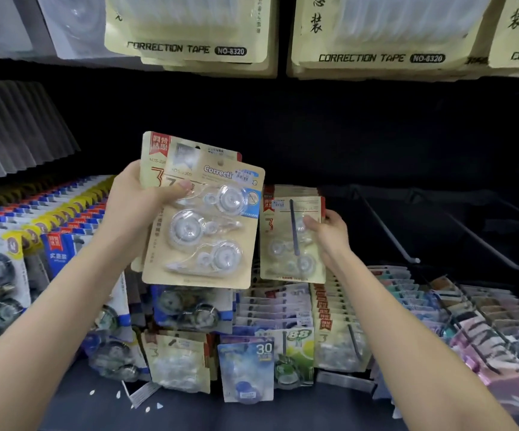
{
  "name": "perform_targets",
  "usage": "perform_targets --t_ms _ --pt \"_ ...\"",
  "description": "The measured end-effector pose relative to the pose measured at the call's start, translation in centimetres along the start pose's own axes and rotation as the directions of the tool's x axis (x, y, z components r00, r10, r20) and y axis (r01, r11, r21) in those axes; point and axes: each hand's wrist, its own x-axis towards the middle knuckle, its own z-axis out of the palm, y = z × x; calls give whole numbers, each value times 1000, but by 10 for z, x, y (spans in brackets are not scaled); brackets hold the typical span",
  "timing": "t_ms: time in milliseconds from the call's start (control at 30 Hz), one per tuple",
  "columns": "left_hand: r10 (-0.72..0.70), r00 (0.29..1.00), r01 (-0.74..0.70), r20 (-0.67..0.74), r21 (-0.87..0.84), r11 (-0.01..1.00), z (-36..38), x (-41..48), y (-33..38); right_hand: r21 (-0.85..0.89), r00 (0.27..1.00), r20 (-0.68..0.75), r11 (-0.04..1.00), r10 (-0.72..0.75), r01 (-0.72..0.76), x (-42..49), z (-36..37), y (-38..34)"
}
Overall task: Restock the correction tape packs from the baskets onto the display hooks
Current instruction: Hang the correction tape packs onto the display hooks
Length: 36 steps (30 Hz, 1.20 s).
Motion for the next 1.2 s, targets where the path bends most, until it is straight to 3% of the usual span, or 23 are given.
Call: perform_targets --t_ms 333,467,567,667,800,967,1200 --pt "9 1000 -9 -1 3 1000 8 10 -2 -102 995 -83 994 -58 50 29 4 18" --pt "13 1000 -13 -2 -2 1000 5 3 2 -313 994 -94 950 -55 23 21 -3 14" --pt "25 1000 -25 3 -3 1000 3 -3 9 -501 967 -181 863 -180 66 2 -10 -1" --pt "18 1000 -17 22 -23 1000 0 -10 15 -420 920 -205 879 -334 225 -35 -8 -31" --pt "6 999 -4 52 -50 999 -3 -24 18 -228 906 -6 883 -422 410 -96 6 -72" --pt "-9 996 16 86 -79 997 -4 -42 17 -112 923 308 955 -230 275 -149 34 -84" --pt "-36 988 48 147 -77 996 -5 -66 -1 -28 930 333 985 -154 173 -171 20 -57"
